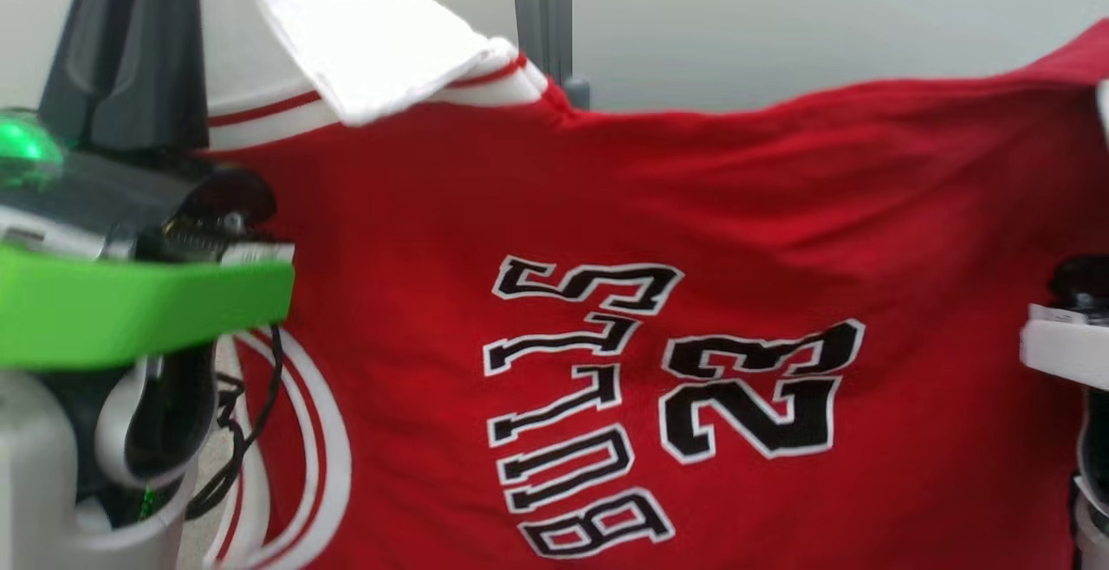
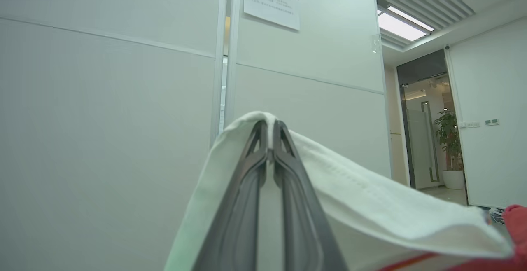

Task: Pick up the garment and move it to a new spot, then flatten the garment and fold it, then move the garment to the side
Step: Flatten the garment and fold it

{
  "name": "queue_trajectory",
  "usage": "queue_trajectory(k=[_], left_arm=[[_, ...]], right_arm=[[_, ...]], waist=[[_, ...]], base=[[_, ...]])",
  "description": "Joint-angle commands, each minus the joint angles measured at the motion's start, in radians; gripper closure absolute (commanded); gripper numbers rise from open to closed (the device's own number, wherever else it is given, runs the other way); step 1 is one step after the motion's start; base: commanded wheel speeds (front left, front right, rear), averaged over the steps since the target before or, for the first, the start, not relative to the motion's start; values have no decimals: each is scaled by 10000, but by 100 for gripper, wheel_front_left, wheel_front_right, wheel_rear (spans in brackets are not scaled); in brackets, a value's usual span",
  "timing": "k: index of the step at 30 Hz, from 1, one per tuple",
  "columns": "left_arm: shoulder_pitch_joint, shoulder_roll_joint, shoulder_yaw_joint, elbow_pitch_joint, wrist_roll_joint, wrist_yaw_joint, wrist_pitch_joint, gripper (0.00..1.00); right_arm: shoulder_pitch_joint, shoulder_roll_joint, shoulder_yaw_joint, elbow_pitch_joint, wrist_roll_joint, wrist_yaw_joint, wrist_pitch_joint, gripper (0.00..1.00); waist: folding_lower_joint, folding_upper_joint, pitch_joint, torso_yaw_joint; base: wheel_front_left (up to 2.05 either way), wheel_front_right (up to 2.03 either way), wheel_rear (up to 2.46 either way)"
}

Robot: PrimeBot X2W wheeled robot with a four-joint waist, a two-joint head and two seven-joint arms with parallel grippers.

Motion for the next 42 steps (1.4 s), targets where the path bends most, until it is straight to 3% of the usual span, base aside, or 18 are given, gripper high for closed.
queue_trajectory(k=[1,5,10,14,16,20,30,35,42], left_arm=[[-247,17,-67,296,-46,-70,80,100],[-1232,108,-176,1665,39,-378,196,100],[-4112,-183,69,4684,176,-819,-348,100],[-6589,-424,320,7392,630,-927,-1505,100],[-7560,-517,480,8532,844,-953,-2246,100],[-8660,-756,468,10163,1046,-1346,-3813,100],[-7407,-1464,291,12417,772,-2103,-4553,100],[-6674,-1484,309,12775,707,-2376,-4608,100],[-5645,-1269,610,12377,556,-2559,-4629,100]], right_arm=[[-51,-78,177,302,-53,-10,33,100],[-1128,-486,973,1886,-79,-10,-115,100],[-4520,-1083,1705,4909,-668,-12,-722,100],[-7601,-755,1656,7404,-1260,-10,-1615,100],[-8863,-651,1548,8555,-2080,-10,-2232,100],[-10327,-207,809,10522,-2943,-12,-3210,100],[-10319,10,-31,14190,-4116,-13,-3915,100],[-10287,21,-268,15146,-4390,-13,-3975,100],[-9946,31,-95,15848,-3899,-13,-3980,100]], waist=[[0,0,669,1],[0,0,1901,-131],[0,0,3266,-260],[0,0,4062,-323],[0,0,4365,-315],[0,0,4944,-72],[0,0,6357,534],[0,0,6426,536],[0,0,5866,380]], base=[[0,0,0],[0,0,0],[0,0,0],[0,0,0],[0,0,0],[0,0,0],[0,0,0],[0,0,0],[0,0,0]])
